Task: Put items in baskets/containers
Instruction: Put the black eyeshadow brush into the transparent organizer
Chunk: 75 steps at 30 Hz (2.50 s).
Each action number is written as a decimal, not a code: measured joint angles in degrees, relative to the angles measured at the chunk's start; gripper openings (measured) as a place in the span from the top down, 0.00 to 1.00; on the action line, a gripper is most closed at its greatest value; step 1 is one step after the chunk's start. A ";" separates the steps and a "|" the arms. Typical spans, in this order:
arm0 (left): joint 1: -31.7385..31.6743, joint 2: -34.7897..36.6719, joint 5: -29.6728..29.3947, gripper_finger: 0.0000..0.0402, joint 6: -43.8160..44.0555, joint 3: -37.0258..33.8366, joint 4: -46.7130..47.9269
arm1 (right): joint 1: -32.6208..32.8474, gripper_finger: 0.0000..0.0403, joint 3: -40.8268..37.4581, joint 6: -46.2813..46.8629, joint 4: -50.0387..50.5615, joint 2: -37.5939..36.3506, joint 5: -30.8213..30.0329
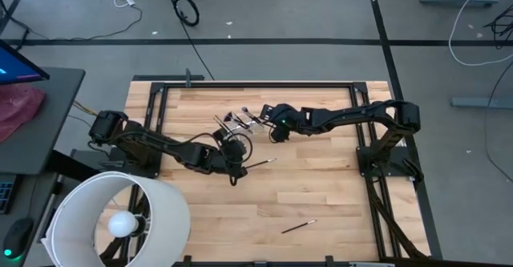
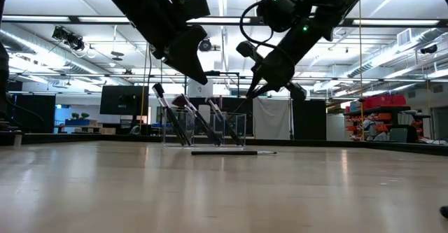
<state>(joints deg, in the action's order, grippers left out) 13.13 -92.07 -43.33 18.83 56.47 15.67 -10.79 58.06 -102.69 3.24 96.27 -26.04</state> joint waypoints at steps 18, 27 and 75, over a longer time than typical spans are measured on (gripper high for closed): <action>-0.04 0.00 0.05 0.86 1.93 0.00 1.24 | 5.54 0.64 0.00 32.39 -2.71 -0.34 -26.61; -0.04 0.00 0.06 0.86 3.07 0.00 2.29 | 11.75 0.71 -0.02 55.32 21.67 -8.25 -27.80; -1.27 0.00 0.07 0.86 3.04 0.00 -0.03 | 31.77 0.52 -47.32 108.28 -58.09 -15.91 31.86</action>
<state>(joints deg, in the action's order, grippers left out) 11.85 -92.07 -43.27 21.87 56.47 15.64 20.98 10.74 5.59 -54.85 80.36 5.82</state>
